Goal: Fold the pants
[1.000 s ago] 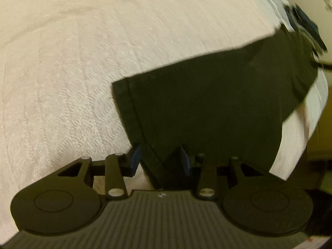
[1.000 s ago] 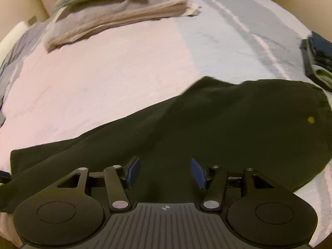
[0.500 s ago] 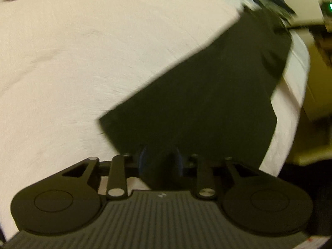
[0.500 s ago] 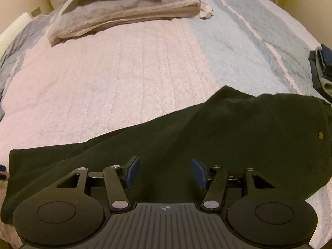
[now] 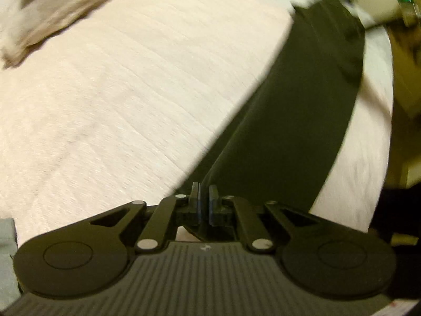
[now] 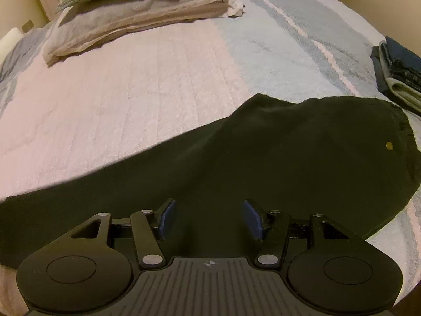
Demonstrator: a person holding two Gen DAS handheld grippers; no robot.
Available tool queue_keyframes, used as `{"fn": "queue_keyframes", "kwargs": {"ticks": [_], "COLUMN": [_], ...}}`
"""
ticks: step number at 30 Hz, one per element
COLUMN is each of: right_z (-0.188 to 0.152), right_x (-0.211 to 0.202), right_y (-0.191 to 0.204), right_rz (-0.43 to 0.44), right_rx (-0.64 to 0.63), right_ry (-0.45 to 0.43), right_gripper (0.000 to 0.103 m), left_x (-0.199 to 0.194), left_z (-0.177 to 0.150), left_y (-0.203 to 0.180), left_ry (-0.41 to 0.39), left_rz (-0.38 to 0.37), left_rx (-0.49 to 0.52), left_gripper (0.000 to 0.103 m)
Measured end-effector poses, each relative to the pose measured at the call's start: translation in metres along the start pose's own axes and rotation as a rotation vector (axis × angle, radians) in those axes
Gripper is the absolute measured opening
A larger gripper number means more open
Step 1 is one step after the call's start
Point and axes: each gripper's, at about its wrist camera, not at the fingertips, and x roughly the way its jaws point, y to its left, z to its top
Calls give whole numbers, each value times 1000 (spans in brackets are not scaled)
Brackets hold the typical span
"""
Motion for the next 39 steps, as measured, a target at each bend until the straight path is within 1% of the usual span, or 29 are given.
{"fn": "queue_keyframes", "kwargs": {"ticks": [1, 2, 4, 5, 6, 8, 9, 11, 13, 15, 17, 19, 21, 22, 23, 26, 28, 29, 31, 34, 35, 36, 37, 39], "right_z": [-1, -2, -4, -4, -4, -5, -6, -8, -9, -8, -5, 0, 5, 7, 10, 18, 25, 28, 32, 36, 36, 34, 31, 24], "right_x": [2, 5, 9, 9, 8, 3, 2, 3, 6, 6, 5, 2, -3, -6, -8, -12, -13, -12, -9, 3, 6, 8, 11, 22], "right_y": [-1, 0, 2, 3, 5, 8, 8, 5, 1, -3, -3, -3, -9, -14, -21, -55, -86, -105, -147, -222, -246, -272, -296, -338], "right_rz": [-1, -2, -7, 0, 10, 18, 17, 11, -6, -11, -8, -5, -5, -11, -20, -52, -81, -103, -158, -257, -289, -315, -322, -297], "right_rx": [5, 11, 23, 24, 18, -13, -25, -22, 16, 61, 78, 84, 92, 99, 108, 149, 169, 182, 228, 340, 388, 462, 538, 643], "right_ry": [5, 12, 24, 28, 28, 23, 22, 32, 46, 50, 43, 30, 8, -1, -6, -23, -38, -46, -65, -63, -67, -79, -84, -58], "right_gripper": [54, 54, 54, 54, 54, 54, 54, 54, 54, 54, 54, 54, 55, 55, 55, 55, 55, 55, 55, 55, 55, 55, 55, 55], "left_x": [8, 20, 54, 64, 69, 68, 64, 59, 46, 35, 23, 21, 22, 22, 30, 45, 62, 73, 91, 125, 135, 149, 160, 181], "left_z": [2, 1, -7, -8, -10, -8, -10, -2, -5, 3, 12, 32, 58, 71, 84, 131, 168, 180, 214, 262, 277, 293, 305, 330], "left_y": [6, 11, 16, 20, 24, 33, 33, 30, 38, 37, 35, 24, 11, 4, -2, -25, -46, -56, -79, -115, -124, -136, -146, -165], "left_ry": [19, 55, 101, 112, 109, 96, 94, 112, 124, 109, 86, 68, 36, 22, 11, -27, -44, -51, -62, -68, -65, -56, -50, -40], "left_rz": [-7, -24, -25, -31, -23, -29, -18, 16, 64, 82, 72, 65, 37, 25, 15, -25, -45, -53, -70, -110, -124, -132, -133, -143], "left_rx": [-9, -19, -55, -99, -127, -152, -151, -136, -140, -163, -186, -176, -158, -149, -144, -131, -122, -114, -98, -99, -104, -100, -94, -78], "left_gripper": [4, 5, 6, 8, 8, 9, 9, 11, 11, 10, 11, 12, 12, 13, 14, 21, 22, 24, 25, 27, 27, 28, 28, 30]}}
